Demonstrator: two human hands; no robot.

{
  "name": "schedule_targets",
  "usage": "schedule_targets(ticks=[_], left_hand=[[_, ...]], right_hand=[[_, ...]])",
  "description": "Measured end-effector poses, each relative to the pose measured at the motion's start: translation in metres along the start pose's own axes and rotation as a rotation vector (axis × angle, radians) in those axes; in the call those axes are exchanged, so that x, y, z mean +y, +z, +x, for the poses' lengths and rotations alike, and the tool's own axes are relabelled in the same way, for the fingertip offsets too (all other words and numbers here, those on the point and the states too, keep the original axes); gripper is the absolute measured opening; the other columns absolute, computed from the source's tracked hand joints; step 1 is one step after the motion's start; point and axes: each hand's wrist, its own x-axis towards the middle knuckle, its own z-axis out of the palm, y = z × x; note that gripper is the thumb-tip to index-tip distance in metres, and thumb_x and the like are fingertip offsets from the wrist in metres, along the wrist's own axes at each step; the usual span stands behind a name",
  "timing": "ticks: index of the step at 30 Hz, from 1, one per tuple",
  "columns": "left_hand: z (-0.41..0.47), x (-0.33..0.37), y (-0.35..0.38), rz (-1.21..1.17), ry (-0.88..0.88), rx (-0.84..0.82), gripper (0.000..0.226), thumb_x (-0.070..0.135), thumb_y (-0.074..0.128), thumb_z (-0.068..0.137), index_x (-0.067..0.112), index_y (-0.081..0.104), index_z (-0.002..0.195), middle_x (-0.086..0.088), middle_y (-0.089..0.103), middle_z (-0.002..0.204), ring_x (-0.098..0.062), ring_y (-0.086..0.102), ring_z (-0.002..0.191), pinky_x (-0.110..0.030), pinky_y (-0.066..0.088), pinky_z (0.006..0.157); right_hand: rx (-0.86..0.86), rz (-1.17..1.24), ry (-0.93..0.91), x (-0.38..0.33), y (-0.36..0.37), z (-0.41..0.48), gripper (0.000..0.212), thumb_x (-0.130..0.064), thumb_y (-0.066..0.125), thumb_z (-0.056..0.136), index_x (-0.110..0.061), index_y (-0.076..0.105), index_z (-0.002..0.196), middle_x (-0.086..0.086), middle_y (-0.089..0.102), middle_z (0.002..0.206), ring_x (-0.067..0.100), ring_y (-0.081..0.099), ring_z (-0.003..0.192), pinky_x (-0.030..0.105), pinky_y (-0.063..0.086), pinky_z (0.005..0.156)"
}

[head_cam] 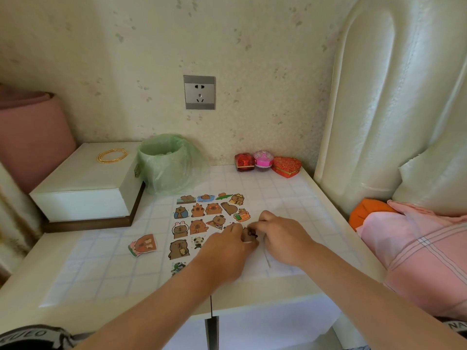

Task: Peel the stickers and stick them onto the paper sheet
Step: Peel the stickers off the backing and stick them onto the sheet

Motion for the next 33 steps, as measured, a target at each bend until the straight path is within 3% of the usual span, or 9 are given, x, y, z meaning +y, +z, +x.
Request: schedule_targets(ticks=[3, 6, 14, 19, 22, 25, 28, 30, 33], left_hand=[[0.0, -0.005, 0.0, -0.089, -0.023, -0.021, 0.05, 0.016, 0.042, 0.097, 0.038, 0.045, 0.143, -0.005, 0.04, 0.133, -0.026, 0.047, 0.121, -0.03, 0.036, 0.071], [-0.003, -0.007, -0.002, -0.168, -0.047, -0.027, 0.041, 0.016, 0.04, 0.099, 0.028, 0.056, 0.134, 0.0, 0.042, 0.136, -0.022, 0.05, 0.122, -0.031, 0.047, 0.081], [-0.007, -0.01, 0.008, -0.243, -0.022, -0.011, 0.036, 0.012, 0.041, 0.095, 0.011, 0.059, 0.126, -0.004, 0.043, 0.135, -0.023, 0.055, 0.113, -0.027, 0.047, 0.086], [-0.009, -0.024, 0.006, -0.444, -0.087, 0.082, 0.025, 0.007, 0.042, 0.092, 0.007, 0.067, 0.086, -0.003, 0.06, 0.106, -0.02, 0.055, 0.099, -0.029, 0.045, 0.085], [-0.009, -0.037, -0.001, -0.527, -0.215, 0.176, 0.035, 0.007, 0.043, 0.096, 0.018, 0.072, 0.112, 0.002, 0.064, 0.119, -0.011, 0.049, 0.106, -0.019, 0.038, 0.084], [-0.009, -0.041, 0.0, -0.423, -0.143, 0.225, 0.043, 0.011, 0.041, 0.097, 0.022, 0.06, 0.134, 0.005, 0.053, 0.143, -0.016, 0.043, 0.132, -0.025, 0.035, 0.104], [-0.009, -0.037, 0.011, -0.282, 0.004, 0.06, 0.055, 0.033, 0.033, 0.103, 0.019, 0.026, 0.156, 0.005, 0.02, 0.164, -0.013, 0.012, 0.151, -0.025, 0.01, 0.119], [-0.01, -0.036, 0.019, -0.215, 0.022, -0.04, 0.062, 0.044, 0.027, 0.105, 0.022, 0.005, 0.159, 0.007, -0.001, 0.166, -0.009, -0.007, 0.152, -0.028, -0.005, 0.121], [-0.01, -0.037, 0.024, -0.178, 0.018, -0.087, 0.064, 0.05, 0.02, 0.105, 0.025, -0.005, 0.158, 0.009, -0.011, 0.165, -0.008, -0.016, 0.15, -0.033, -0.008, 0.123]], right_hand=[[0.021, 0.11, 0.039, 0.005, 0.003, 0.003, 0.048, -0.01, 0.042, 0.097, -0.032, 0.062, 0.135, -0.005, 0.053, 0.118, 0.023, 0.06, 0.099, 0.03, 0.046, 0.073], [0.036, 0.12, 0.039, 0.007, 0.006, 0.001, 0.043, -0.011, 0.044, 0.098, -0.028, 0.066, 0.131, -0.006, 0.055, 0.121, 0.019, 0.06, 0.104, 0.029, 0.047, 0.079], [0.155, -0.046, -0.121, 0.009, 0.013, -0.019, 0.044, -0.031, 0.036, 0.086, -0.029, 0.079, 0.099, -0.011, 0.065, 0.116, 0.018, 0.061, 0.092, 0.03, 0.051, 0.06], [0.206, -0.093, -0.168, 0.012, 0.012, -0.022, 0.039, -0.029, 0.041, 0.084, -0.033, 0.078, 0.096, -0.015, 0.07, 0.105, 0.018, 0.057, 0.073, 0.029, 0.044, 0.06], [0.216, -0.102, -0.179, 0.011, 0.011, -0.021, 0.039, -0.03, 0.041, 0.086, -0.033, 0.078, 0.1, -0.016, 0.07, 0.104, 0.018, 0.058, 0.079, 0.032, 0.044, 0.066], [0.196, -0.078, -0.187, 0.005, 0.012, -0.015, 0.045, -0.029, 0.035, 0.089, -0.031, 0.076, 0.108, -0.015, 0.07, 0.106, 0.018, 0.06, 0.087, 0.034, 0.045, 0.073], [0.18, -0.063, -0.187, 0.001, 0.01, -0.006, 0.038, -0.025, 0.04, 0.093, -0.028, 0.073, 0.112, -0.013, 0.068, 0.113, 0.019, 0.06, 0.097, 0.035, 0.045, 0.083], [0.208, -0.063, -0.194, 0.0, 0.012, -0.004, 0.034, -0.021, 0.046, 0.093, -0.026, 0.071, 0.115, -0.01, 0.067, 0.116, 0.019, 0.06, 0.103, 0.035, 0.047, 0.086], [0.234, -0.035, -0.186, -0.001, 0.017, -0.006, 0.036, -0.018, 0.049, 0.092, -0.019, 0.066, 0.123, -0.004, 0.065, 0.123, 0.02, 0.06, 0.108, 0.037, 0.051, 0.089]])
